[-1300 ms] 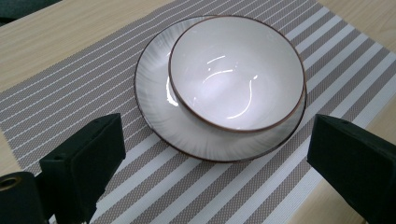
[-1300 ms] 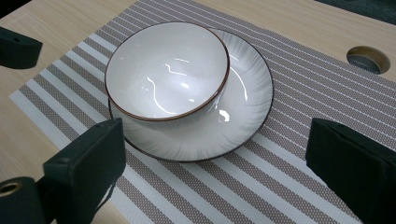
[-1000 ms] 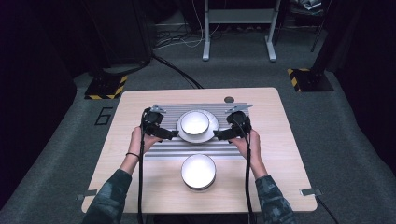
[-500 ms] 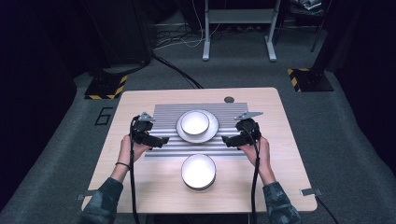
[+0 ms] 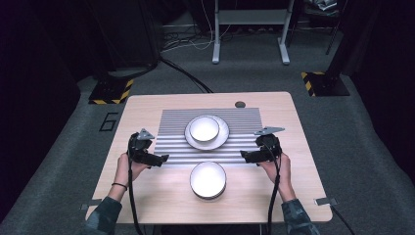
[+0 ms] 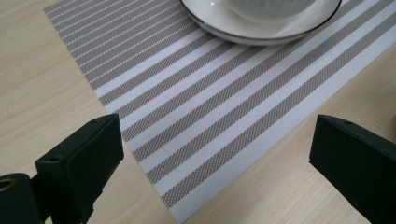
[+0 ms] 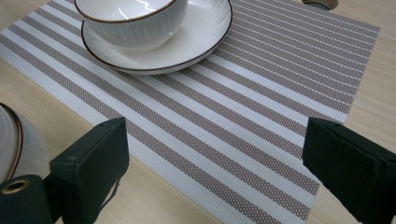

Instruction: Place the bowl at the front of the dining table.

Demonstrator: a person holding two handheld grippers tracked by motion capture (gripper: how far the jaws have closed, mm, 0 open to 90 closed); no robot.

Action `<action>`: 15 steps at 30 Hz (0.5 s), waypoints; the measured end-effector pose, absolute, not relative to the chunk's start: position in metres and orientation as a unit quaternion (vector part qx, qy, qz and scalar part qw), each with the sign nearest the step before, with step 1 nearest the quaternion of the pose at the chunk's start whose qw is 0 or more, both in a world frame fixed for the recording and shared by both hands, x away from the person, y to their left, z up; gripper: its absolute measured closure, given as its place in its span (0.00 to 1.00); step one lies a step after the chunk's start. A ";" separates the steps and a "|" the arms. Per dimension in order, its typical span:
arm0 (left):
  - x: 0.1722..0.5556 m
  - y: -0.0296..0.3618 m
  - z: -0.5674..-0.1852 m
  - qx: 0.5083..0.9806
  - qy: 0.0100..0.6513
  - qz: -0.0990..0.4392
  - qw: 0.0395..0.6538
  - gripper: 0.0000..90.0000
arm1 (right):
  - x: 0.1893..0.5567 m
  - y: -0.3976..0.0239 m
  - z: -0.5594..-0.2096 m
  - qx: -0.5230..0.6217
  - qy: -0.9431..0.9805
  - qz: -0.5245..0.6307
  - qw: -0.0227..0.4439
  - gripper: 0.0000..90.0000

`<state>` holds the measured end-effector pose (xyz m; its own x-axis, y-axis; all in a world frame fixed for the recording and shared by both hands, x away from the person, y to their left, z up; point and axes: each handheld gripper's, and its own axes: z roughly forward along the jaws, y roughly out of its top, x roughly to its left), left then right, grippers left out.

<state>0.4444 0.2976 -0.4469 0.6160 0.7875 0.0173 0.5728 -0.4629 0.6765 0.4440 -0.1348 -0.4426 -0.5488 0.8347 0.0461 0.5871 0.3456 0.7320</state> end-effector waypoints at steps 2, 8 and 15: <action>0.440 0.302 -0.450 0.838 0.407 0.166 0.322 0.03 | 0.441 -0.137 -0.446 0.446 0.802 0.359 0.171 0.08; 0.429 0.313 -0.460 0.832 0.419 0.166 0.324 0.03 | 0.433 -0.146 -0.458 0.454 0.800 0.355 0.170 0.08; 0.420 0.325 -0.474 0.829 0.430 0.158 0.320 0.03 | 0.427 -0.152 -0.472 0.465 0.797 0.348 0.167 0.08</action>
<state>0.4198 0.3245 -0.4744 0.5808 0.8140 -0.0132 0.6121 -0.4259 0.6663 0.4266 -0.1517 -0.4723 -0.5120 0.8571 0.0566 0.6240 0.3259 0.7102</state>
